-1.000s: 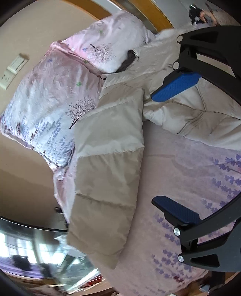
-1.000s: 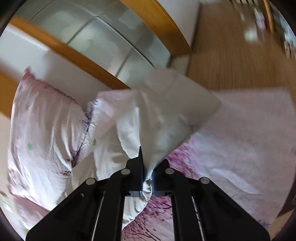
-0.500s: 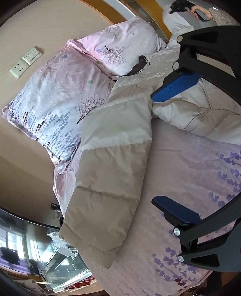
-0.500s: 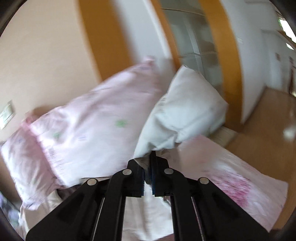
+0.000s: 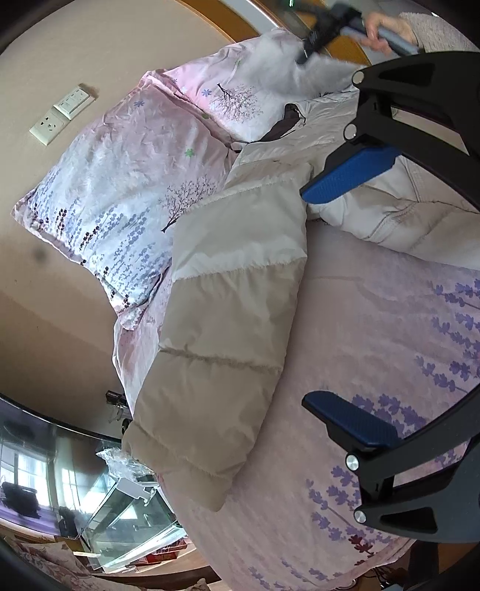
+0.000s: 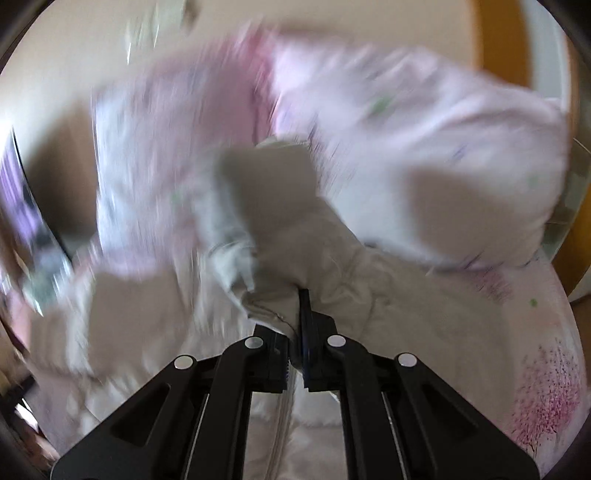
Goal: Fold large clothes
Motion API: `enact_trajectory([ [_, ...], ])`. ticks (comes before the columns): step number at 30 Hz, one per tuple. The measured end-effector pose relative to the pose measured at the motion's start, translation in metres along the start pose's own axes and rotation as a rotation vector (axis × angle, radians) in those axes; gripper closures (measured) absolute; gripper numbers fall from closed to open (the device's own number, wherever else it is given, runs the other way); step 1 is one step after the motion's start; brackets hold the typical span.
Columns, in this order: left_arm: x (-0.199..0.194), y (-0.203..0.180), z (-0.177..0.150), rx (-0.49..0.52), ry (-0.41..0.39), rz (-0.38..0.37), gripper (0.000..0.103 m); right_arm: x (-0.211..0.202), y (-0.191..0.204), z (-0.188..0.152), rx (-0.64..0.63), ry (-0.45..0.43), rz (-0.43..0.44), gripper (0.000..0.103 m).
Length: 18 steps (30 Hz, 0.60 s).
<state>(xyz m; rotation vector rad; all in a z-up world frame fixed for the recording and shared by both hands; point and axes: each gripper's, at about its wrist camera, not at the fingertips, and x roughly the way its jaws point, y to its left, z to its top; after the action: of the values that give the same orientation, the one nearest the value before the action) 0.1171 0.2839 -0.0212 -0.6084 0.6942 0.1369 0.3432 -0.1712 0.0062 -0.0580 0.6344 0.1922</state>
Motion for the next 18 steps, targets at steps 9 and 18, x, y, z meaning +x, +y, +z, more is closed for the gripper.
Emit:
enact_trajectory([
  [9, 0.002, 0.004, 0.004, 0.006, 0.0, 0.008, 0.002, 0.057, 0.048, -0.038, -0.128, 0.285, -0.071, 0.091],
  [18, 0.007, 0.003, 0.001, 0.028, 0.001, 0.014, 0.002, 0.034, 0.096, -0.058, -0.382, 0.317, -0.045, 0.047],
])
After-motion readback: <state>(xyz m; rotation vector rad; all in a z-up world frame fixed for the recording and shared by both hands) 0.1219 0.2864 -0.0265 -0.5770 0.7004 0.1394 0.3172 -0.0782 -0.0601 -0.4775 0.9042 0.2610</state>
